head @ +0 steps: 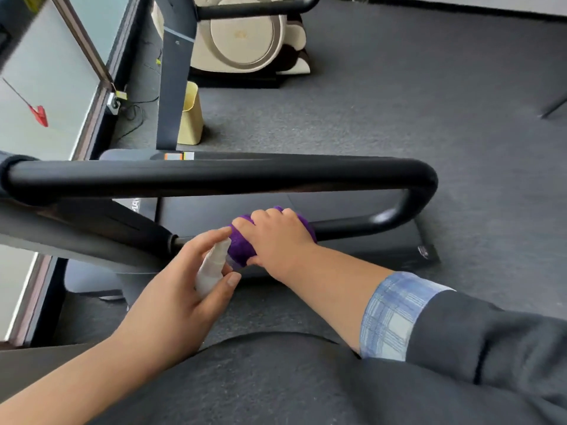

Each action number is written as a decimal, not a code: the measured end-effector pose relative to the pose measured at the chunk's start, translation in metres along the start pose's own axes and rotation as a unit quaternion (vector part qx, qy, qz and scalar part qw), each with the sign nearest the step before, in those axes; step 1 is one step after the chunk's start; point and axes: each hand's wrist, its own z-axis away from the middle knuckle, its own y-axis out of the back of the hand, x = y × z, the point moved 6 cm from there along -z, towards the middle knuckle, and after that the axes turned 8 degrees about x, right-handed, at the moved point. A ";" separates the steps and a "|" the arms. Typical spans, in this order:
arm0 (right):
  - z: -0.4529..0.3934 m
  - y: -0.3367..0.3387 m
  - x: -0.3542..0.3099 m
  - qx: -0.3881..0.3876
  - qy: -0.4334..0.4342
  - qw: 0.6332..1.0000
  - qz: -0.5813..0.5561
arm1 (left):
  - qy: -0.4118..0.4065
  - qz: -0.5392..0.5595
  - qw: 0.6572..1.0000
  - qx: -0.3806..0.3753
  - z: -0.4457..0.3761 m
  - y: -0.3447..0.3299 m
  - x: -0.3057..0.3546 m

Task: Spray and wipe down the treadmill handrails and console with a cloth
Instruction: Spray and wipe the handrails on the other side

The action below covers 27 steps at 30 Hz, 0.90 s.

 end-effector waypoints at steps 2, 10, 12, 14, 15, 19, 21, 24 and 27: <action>0.015 0.004 0.021 0.010 -0.007 1.000 0.012 | -0.002 -0.001 1.000 0.001 0.001 -0.015 0.010; 0.077 0.015 0.109 0.055 -0.036 0.995 0.071 | 0.034 -0.018 0.999 0.030 0.013 -0.061 0.035; 0.091 0.015 0.122 0.074 -0.028 0.993 0.085 | 0.062 -0.022 0.997 0.049 0.018 -0.065 0.034; 0.100 0.014 0.126 0.075 -0.018 0.994 0.083 | 0.095 -0.033 0.993 0.069 0.025 -0.066 0.030; 0.103 0.013 0.127 0.072 -0.015 0.994 0.078 | 0.109 -0.038 0.990 0.081 0.029 -0.064 0.029; 0.113 0.016 0.124 0.093 -0.031 0.994 0.045 | 0.145 -0.046 0.979 0.133 0.043 -0.057 0.024; 0.116 0.018 0.120 0.134 -0.054 0.989 0.021 | 0.165 -0.057 0.973 0.150 0.047 -0.052 0.017; 0.119 0.010 0.101 0.160 -0.086 0.983 -0.003 | 0.198 -0.066 0.964 0.166 0.054 -0.044 0.003; 0.116 0.003 0.079 0.182 -0.099 0.977 -0.051 | 0.221 -0.073 0.957 0.172 0.060 -0.038 -0.008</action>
